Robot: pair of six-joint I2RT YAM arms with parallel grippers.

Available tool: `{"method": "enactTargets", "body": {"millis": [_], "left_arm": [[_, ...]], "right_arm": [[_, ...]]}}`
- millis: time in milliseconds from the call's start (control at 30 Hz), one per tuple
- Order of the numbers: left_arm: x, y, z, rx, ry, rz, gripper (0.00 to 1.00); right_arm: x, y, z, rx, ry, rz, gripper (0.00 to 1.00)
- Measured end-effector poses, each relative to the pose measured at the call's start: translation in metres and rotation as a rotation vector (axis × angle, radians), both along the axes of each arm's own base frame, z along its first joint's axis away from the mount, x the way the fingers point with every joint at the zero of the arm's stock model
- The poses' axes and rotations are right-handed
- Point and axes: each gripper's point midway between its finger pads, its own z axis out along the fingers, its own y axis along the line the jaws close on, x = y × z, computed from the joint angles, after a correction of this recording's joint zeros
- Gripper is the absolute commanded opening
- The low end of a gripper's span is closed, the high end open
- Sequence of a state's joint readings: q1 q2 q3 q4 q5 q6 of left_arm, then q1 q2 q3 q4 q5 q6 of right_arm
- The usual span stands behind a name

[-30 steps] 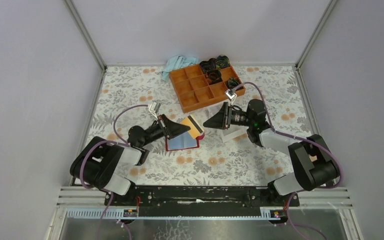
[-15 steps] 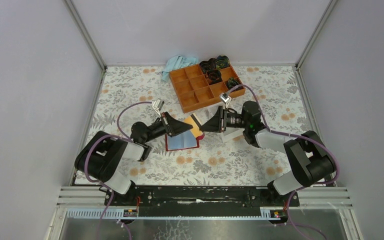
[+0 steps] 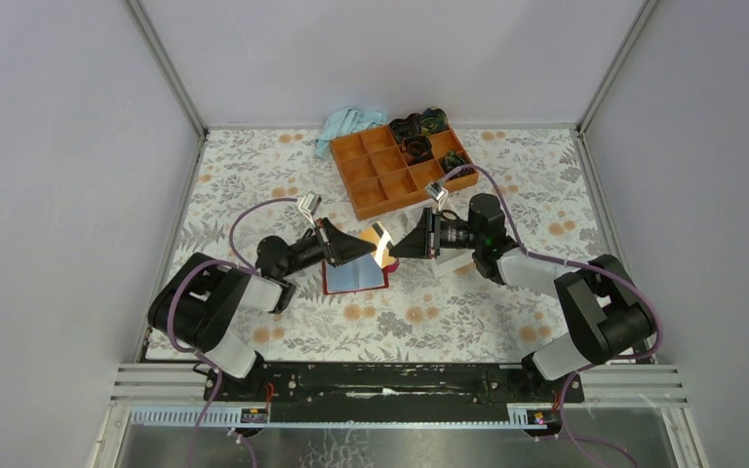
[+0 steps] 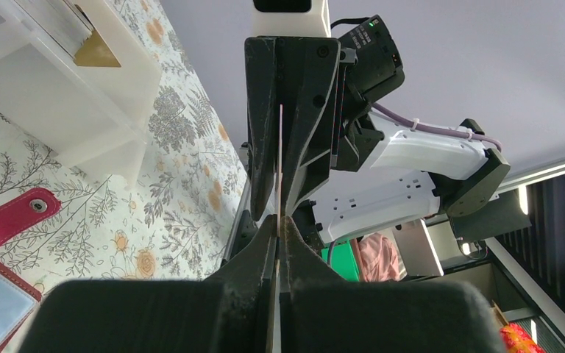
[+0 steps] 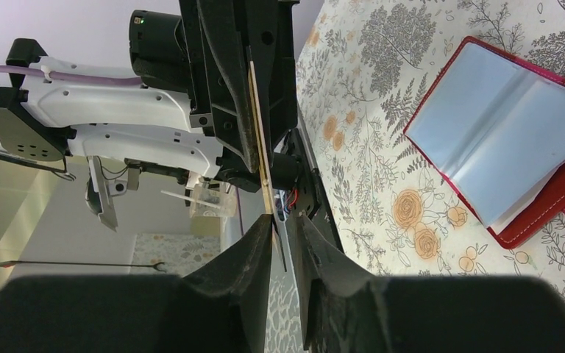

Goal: Put the credit cards into the card holder
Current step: Pick up the credit card from the storage box.

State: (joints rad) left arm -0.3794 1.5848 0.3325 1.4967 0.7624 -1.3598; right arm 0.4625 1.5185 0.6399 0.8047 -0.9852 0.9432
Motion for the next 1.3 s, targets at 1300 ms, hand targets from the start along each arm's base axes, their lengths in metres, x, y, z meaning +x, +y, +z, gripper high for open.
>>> {"method": "enactTargets", "body": {"millis": [1300], "left_arm": [[0.002,-0.008,-0.014,0.088,-0.002,-0.031,0.26]], "right_arm": [[0.004,-0.001,-0.003,-0.022,0.004,-0.01,0.0]]}}
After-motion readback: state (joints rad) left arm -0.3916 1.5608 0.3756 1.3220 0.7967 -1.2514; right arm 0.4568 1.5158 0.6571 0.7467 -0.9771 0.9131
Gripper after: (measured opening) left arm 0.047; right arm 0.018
